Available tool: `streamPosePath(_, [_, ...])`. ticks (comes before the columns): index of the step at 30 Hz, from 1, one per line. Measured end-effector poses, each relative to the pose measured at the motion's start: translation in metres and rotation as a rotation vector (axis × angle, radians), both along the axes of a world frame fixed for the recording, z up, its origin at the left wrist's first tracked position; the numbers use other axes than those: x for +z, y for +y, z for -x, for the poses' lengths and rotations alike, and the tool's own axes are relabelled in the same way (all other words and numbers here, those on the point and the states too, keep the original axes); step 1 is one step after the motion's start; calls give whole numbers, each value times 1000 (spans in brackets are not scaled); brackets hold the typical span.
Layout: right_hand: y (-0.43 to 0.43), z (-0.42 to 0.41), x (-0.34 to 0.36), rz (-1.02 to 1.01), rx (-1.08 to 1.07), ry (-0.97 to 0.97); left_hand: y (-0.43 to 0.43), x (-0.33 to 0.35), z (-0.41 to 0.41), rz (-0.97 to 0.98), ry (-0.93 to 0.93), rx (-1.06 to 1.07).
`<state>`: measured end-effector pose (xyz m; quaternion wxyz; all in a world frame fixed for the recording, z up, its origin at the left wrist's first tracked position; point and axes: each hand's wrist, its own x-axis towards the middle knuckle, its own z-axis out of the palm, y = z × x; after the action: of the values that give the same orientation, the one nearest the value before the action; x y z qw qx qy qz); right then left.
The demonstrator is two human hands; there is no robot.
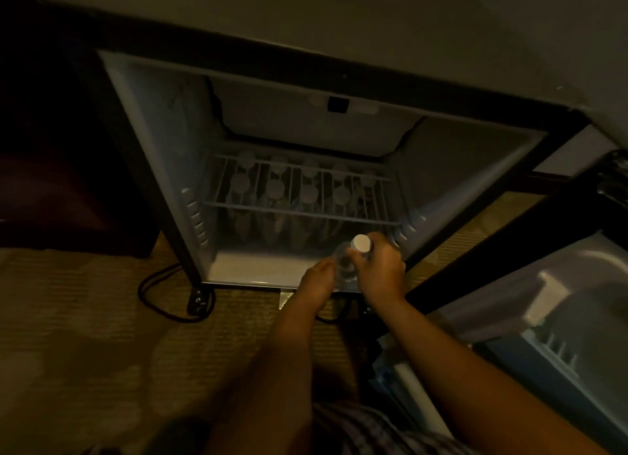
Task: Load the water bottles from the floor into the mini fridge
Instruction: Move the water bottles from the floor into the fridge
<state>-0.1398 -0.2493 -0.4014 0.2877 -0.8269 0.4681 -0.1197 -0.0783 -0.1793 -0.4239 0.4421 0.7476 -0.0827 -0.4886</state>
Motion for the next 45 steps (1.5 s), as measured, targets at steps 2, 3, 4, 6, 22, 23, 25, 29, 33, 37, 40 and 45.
streamPosePath(2, [-4,-4,-6,-2,-12,10,-5,-5,-5,18,36,15])
streamPosePath(3, [-6,-6,-9,-6,-14,2,-7,-8,-6,22,20,-15])
streamPosePath(4, [-8,-8,-11,-11,-14,-9,-9,-12,-7,34,49,23])
streamPosePath(6, [-13,-11,-14,-16,-12,-30,-13,-14,-9,85,125,108])
streamPosePath(22, [-17,-9,-76,-501,-267,-423,-33,-35,-21,180,291,221])
streamPosePath(23, [-19,-11,-78,-511,-268,-435,-36,-35,-21,189,299,218])
streamPosePath(25, [-24,-16,-78,-505,-272,-454,-38,-33,-21,201,295,209])
streamPosePath(29, [-33,-25,-77,-597,-336,-539,-46,-30,-22,226,286,129])
streamPosePath(33, [-37,-28,-80,-690,-354,-612,-50,-29,-26,191,266,68])
streamPosePath(37, [-38,-28,-80,-742,-369,-656,-46,-30,-26,144,229,50])
streamPosePath(40, [-38,-21,-79,-742,-382,-624,-38,-27,-24,140,129,12])
streamPosePath(45, [-28,-9,-72,-749,-437,-537,-19,-26,-18,106,59,43])
